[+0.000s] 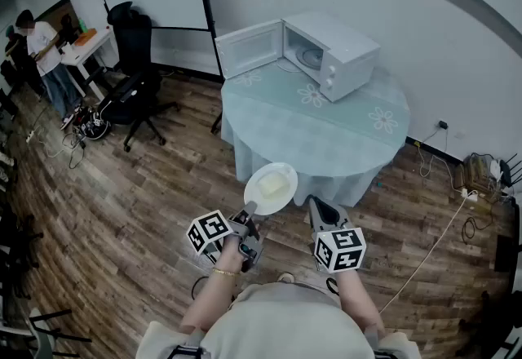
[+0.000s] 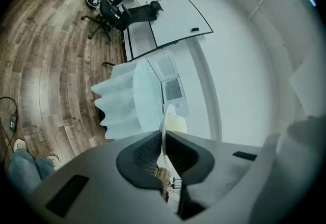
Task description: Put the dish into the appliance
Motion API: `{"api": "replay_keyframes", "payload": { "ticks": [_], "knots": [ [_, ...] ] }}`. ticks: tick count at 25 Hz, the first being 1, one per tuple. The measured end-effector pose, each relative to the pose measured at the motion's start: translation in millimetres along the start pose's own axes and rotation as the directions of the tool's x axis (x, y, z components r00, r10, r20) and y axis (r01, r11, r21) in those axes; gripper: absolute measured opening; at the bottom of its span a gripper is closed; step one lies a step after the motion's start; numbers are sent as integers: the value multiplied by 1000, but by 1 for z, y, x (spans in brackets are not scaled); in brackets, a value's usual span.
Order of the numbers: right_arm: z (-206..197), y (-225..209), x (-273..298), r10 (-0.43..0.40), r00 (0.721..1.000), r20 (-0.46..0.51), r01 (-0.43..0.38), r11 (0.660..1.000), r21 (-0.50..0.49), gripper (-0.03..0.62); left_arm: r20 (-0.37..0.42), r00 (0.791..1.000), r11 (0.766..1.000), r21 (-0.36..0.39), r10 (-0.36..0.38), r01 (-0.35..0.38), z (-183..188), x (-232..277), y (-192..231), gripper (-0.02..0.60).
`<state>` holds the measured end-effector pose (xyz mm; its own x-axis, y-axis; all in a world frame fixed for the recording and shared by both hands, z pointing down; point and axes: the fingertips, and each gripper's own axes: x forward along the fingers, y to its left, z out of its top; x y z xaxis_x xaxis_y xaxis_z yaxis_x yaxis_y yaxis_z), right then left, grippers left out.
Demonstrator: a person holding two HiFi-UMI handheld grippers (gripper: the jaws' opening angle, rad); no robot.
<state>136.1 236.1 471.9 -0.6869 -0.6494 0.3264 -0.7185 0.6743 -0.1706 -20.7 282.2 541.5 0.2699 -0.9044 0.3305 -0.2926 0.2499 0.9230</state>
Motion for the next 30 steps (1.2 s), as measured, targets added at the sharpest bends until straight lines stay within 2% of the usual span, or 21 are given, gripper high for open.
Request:
{"api": "replay_keyframes", "payload": {
  "ticks": [8,17,21,30],
  "knots": [
    [-4,17,-10,25,1000,-4,-26,999,-25,6,13,1000,1000,-5,10,-10,-8,-17,4,32],
    [-3,13,-2,36,999,-15,-37,999,-39,6,16,1000,1000,-3,3,-3,-4,-8,1,32],
    [3,0,4,34,999,11,-34,999,6,6,26,1000,1000,-4,-9,9,-2,1,-3,32],
    [3,-9,21,86,996,-8,-86,996,-5,6,65,998,1000,-23,-10,12,7,20,-2,32]
  ]
}}
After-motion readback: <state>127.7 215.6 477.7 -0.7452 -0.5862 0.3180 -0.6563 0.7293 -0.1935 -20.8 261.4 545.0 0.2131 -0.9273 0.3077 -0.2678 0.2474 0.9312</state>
